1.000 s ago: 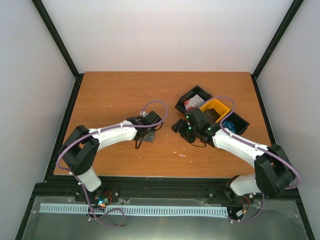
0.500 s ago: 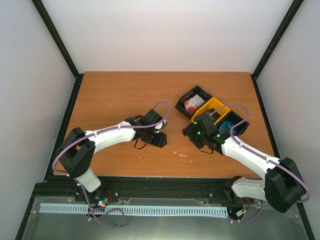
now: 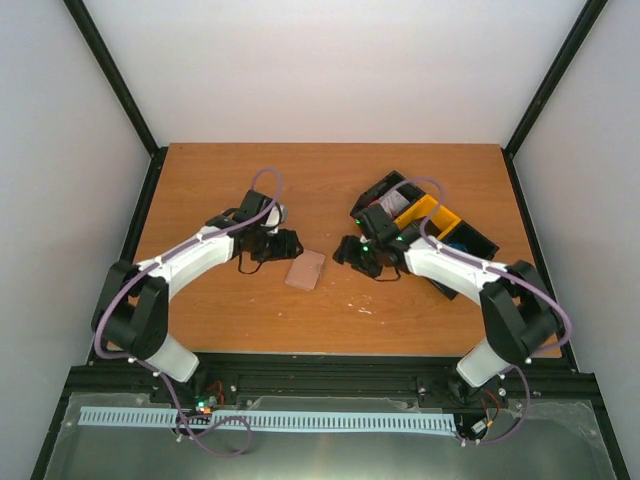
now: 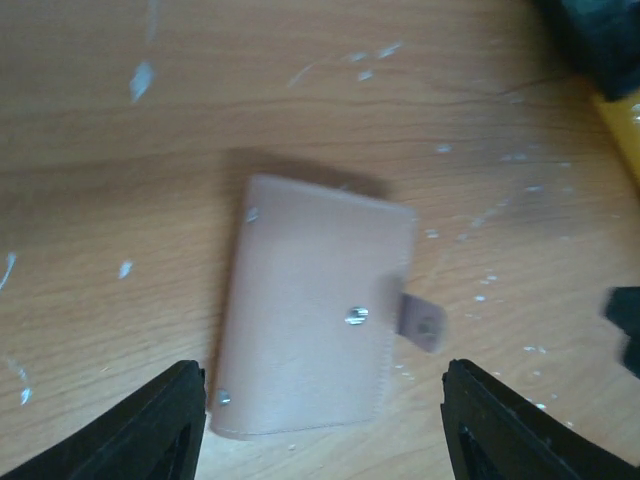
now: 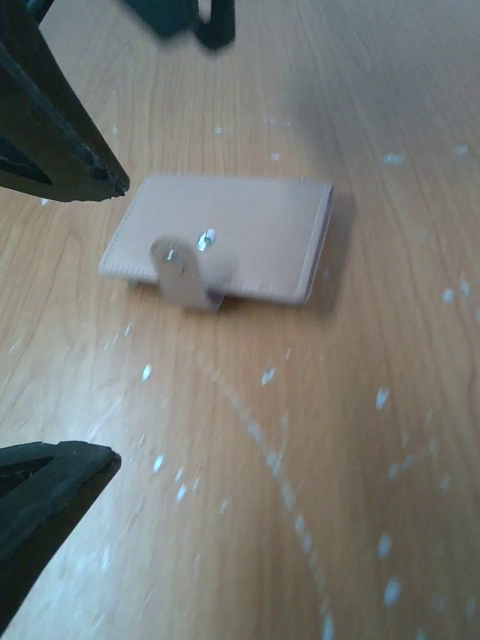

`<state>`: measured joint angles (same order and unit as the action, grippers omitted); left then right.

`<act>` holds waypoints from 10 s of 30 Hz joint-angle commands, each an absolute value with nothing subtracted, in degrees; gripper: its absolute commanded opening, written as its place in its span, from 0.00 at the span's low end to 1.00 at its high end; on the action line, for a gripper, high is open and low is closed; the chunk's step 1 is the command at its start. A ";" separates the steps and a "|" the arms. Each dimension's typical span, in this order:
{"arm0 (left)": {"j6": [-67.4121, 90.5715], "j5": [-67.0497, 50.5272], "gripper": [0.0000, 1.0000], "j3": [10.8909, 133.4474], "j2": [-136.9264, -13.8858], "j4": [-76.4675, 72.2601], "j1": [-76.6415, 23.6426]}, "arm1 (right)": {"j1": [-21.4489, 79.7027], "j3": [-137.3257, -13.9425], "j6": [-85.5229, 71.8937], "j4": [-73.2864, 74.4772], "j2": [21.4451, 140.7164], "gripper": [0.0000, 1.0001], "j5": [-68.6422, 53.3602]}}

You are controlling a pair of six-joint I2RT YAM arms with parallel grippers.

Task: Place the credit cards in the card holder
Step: Close the card holder at the center of the board.

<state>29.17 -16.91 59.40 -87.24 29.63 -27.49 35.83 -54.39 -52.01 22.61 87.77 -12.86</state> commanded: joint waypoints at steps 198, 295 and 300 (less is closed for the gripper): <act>31.45 -25.51 0.35 55.32 -99.88 25.69 -24.17 | 43.51 -72.02 -46.93 25.61 109.29 0.10 -10.52; 33.31 -21.15 0.39 55.83 -100.27 23.33 -24.17 | 42.36 -81.07 -43.38 29.98 117.10 0.14 -16.48; 33.04 -20.97 0.31 56.27 -101.86 23.67 -24.16 | 42.36 -80.31 -43.37 28.11 116.24 0.07 -16.93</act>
<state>32.82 -23.31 55.00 -100.29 23.05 -24.16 42.33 -82.02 -43.90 30.70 117.10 -16.99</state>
